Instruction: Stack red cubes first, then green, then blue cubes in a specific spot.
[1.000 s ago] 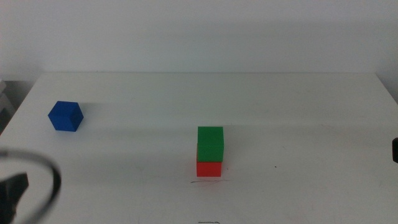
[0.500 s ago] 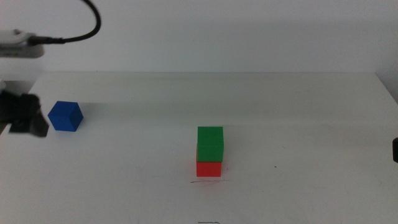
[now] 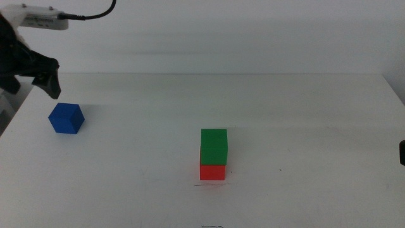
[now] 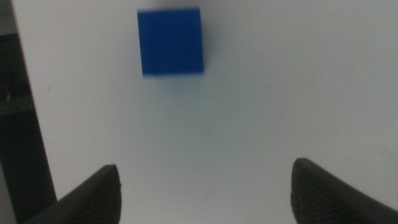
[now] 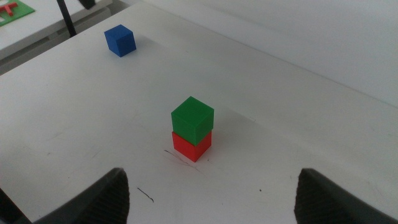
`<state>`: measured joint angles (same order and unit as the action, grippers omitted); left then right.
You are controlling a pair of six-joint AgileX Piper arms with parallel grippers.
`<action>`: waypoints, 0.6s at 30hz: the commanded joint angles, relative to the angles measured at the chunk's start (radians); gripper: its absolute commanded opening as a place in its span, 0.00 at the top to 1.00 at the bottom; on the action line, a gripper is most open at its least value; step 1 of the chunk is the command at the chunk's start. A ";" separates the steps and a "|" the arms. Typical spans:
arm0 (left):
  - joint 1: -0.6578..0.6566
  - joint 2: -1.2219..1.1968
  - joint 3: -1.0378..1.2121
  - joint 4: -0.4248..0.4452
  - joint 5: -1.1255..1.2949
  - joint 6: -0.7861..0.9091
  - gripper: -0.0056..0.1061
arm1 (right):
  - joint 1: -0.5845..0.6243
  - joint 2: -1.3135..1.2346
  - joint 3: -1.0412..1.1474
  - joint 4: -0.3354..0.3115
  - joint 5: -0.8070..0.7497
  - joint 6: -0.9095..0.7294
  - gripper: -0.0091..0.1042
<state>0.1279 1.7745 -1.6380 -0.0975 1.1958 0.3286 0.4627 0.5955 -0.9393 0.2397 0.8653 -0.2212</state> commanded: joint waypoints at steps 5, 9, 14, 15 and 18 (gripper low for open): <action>0.035 0.174 -0.225 -0.046 0.029 0.051 0.11 | -0.007 0.010 -0.023 0.004 -0.072 -0.012 0.32; 0.035 0.281 -0.320 -0.047 0.030 0.079 0.11 | -0.007 0.010 -0.023 0.004 -0.072 -0.012 0.32; 0.035 0.394 -0.422 -0.063 0.050 0.087 0.11 | -0.007 0.010 -0.023 0.004 -0.072 -0.012 0.32; 0.035 0.413 -0.434 -0.067 0.054 0.087 0.11 | -0.007 0.010 -0.023 0.004 -0.072 -0.012 0.32; 0.035 0.459 -0.457 -0.080 0.049 0.100 0.11 | -0.007 0.010 -0.023 0.004 -0.072 -0.012 0.32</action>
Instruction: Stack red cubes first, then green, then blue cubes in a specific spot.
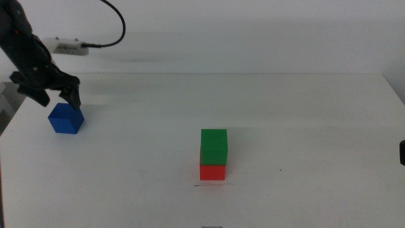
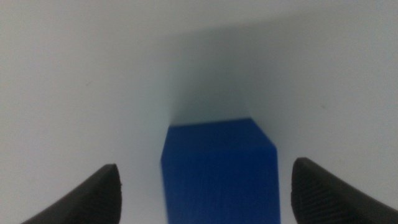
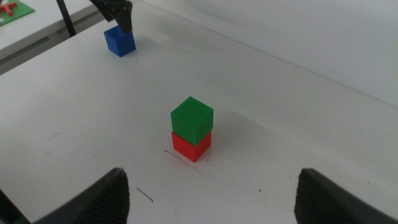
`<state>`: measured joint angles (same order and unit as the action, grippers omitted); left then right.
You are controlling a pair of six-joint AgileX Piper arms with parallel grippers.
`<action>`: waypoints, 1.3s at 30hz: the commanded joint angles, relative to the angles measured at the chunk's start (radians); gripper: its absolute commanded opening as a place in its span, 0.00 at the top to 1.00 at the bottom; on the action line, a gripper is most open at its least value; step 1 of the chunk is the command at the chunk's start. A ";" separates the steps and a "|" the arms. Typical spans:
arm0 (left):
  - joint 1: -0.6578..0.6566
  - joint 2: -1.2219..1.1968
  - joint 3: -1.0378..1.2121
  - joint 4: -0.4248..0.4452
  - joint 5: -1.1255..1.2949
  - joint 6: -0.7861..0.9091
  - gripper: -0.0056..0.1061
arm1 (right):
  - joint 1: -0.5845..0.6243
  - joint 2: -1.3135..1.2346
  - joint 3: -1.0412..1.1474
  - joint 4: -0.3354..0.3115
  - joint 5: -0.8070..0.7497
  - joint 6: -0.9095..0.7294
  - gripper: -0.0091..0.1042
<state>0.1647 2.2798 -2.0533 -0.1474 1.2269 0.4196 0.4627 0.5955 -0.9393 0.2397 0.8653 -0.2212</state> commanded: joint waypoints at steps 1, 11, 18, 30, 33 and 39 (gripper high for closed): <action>-0.002 -0.035 -0.045 -0.035 0.015 0.011 0.11 | -0.007 0.010 -0.023 0.004 -0.072 -0.012 0.32; -0.002 0.032 -0.052 -0.046 0.005 0.014 0.29 | -0.007 0.010 -0.023 0.004 -0.072 -0.012 0.32; -0.006 0.016 -0.098 -0.049 0.092 -0.051 0.75 | -0.007 0.010 -0.023 0.004 -0.072 -0.012 0.32; -0.230 -0.383 0.254 0.036 0.088 -0.405 0.93 | -0.007 0.010 -0.023 0.004 -0.072 -0.012 0.32; -0.348 -0.478 0.304 0.078 0.088 -0.505 0.93 | -0.007 0.010 -0.023 0.004 -0.072 -0.012 0.32; -0.599 -0.511 0.298 0.164 0.087 -0.818 0.93 | -0.007 0.010 -0.023 0.004 -0.072 -0.012 0.32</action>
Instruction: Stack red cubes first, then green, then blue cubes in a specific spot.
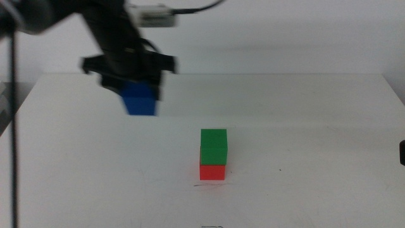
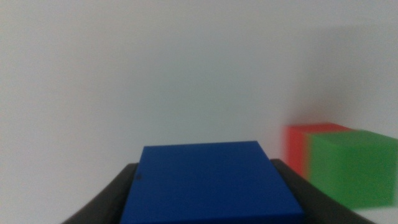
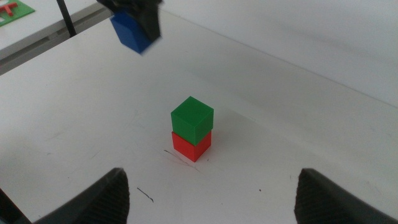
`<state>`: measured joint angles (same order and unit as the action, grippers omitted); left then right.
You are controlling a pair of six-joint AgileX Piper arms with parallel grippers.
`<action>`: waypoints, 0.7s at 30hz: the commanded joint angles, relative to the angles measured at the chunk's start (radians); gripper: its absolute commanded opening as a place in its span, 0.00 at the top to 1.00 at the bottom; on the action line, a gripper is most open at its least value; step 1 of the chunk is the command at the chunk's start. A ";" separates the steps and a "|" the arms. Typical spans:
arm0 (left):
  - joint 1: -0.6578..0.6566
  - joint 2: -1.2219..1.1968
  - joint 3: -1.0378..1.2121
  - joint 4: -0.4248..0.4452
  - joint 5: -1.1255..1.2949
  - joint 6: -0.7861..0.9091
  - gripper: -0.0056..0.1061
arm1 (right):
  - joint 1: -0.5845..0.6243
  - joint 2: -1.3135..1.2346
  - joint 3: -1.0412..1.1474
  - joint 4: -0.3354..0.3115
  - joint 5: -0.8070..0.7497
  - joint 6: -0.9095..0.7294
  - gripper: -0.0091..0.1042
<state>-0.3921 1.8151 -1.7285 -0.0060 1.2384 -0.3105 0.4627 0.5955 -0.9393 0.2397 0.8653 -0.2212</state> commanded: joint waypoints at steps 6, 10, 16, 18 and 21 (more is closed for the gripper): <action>-0.210 0.024 -0.107 0.006 0.075 -0.254 0.93 | -0.007 0.010 -0.023 0.004 -0.071 -0.012 0.32; -0.273 0.061 -0.152 0.006 0.075 -0.324 0.93 | -0.007 0.010 -0.023 0.004 -0.071 -0.012 0.32; -0.298 0.067 -0.153 0.006 0.075 -0.372 0.93 | -0.007 0.010 -0.023 0.004 -0.072 -0.012 0.32; -0.298 0.067 -0.153 0.006 0.075 -0.388 0.93 | -0.007 0.010 -0.023 0.004 -0.072 -0.012 0.32; -0.298 0.067 -0.153 0.006 0.075 -0.405 0.93 | -0.007 0.010 -0.023 0.004 -0.072 -0.012 0.32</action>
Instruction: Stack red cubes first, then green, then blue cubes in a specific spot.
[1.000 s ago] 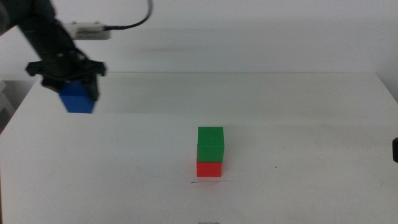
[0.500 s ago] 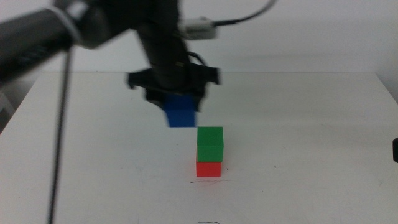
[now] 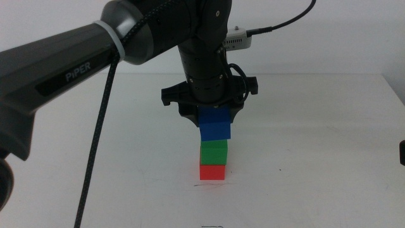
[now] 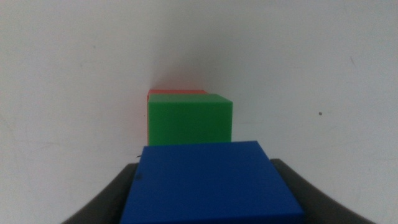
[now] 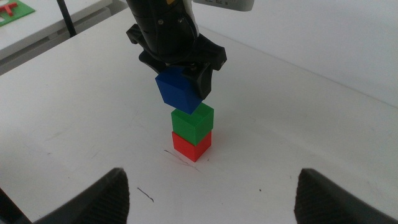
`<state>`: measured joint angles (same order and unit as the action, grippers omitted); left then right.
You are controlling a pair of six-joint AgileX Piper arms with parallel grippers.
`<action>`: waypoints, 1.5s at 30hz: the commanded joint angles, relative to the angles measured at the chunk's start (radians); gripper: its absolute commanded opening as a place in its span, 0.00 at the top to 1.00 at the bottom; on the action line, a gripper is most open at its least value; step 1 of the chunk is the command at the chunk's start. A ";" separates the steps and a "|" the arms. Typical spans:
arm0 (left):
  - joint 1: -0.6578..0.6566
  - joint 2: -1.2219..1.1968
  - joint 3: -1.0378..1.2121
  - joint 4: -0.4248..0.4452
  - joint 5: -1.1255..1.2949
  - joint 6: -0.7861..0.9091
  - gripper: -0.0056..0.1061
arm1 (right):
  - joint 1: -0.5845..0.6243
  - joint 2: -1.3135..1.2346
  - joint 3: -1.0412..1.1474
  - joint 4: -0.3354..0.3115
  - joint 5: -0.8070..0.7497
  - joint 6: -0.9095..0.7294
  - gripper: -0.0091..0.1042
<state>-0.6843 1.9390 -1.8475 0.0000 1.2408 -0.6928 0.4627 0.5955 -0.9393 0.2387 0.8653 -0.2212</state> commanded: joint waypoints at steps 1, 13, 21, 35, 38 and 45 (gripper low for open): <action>-0.005 -0.056 -0.034 0.000 0.072 -0.022 0.93 | -0.007 0.010 -0.023 0.005 -0.072 -0.012 0.32; -0.005 -0.003 -0.034 0.005 0.068 -0.014 0.93 | -0.007 0.010 -0.023 0.005 -0.071 -0.012 0.32; -0.005 0.018 -0.034 0.009 0.017 -0.006 0.93 | -0.007 0.010 -0.023 0.005 -0.071 -0.012 0.32; -0.005 0.027 -0.034 0.025 -0.006 0.013 0.93 | -0.007 0.010 -0.023 0.005 -0.072 -0.012 0.32; -0.005 0.027 -0.034 0.025 -0.008 0.017 0.93 | -0.007 0.010 -0.023 0.005 -0.072 -0.012 0.32; -0.005 0.027 -0.034 0.026 -0.059 0.017 0.93 | -0.007 0.010 -0.023 0.005 -0.072 -0.012 0.32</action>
<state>-0.6843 2.0261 -1.8486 0.0196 1.2076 -0.6752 0.4627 0.5955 -0.9393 0.2397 0.8653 -0.2212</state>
